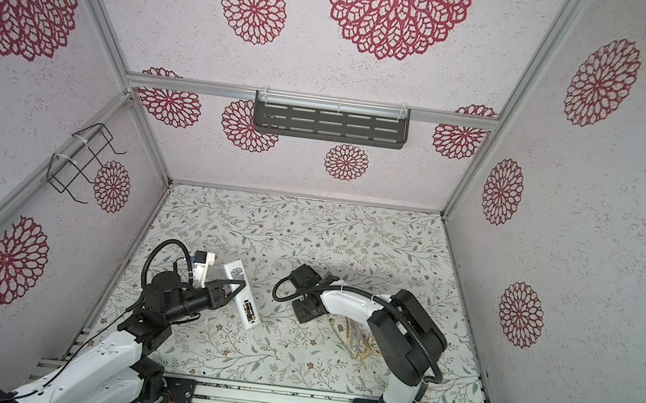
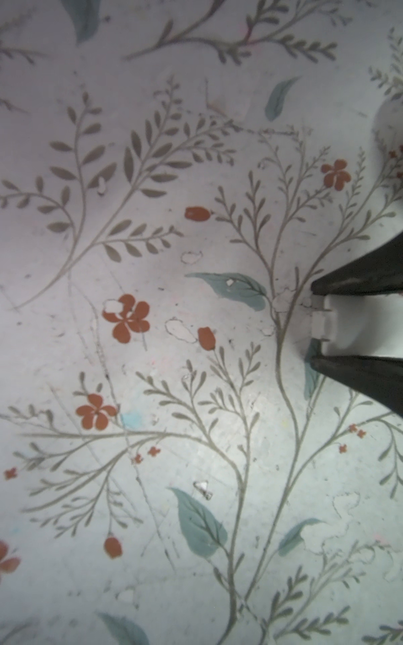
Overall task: Load the batteries into the remote control
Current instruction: 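Lift the battery cover off the table with the right gripper, then carry the cover to the remote's compartment held by the left gripper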
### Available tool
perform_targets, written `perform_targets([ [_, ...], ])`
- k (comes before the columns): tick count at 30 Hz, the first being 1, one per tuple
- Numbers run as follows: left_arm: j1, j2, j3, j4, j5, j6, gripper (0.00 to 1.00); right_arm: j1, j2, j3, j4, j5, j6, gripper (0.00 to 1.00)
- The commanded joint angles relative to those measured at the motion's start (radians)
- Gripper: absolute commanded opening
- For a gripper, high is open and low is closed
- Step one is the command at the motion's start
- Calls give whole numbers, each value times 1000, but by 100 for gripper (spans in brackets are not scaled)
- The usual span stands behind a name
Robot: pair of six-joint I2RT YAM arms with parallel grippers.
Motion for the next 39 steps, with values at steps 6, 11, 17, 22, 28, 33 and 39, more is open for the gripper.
perform_targets([
  [6, -5, -13, -8, 60, -5, -2, 0, 17, -56, 3, -58, 18, 11, 22],
  [11, -5, -15, -6, 68, -9, -9, 0, 41, -110, -10, -29, 25, 11, 22],
  [17, -5, -13, -8, 75, -15, -11, 0, 72, -187, -69, 42, 33, 24, 22],
  [22, -7, -10, -8, 83, -20, -13, 0, 95, -271, -96, 86, 41, 42, 21],
  [28, -8, -8, -10, 102, -25, -20, 0, 120, -417, -149, 186, 39, 89, 20],
  [33, -9, -5, -10, 111, -26, -21, 0, 181, -499, -174, 295, 21, 85, 19],
  [39, -10, -4, -11, 119, -28, -27, 0, 250, -496, -151, 382, 38, 100, 18],
])
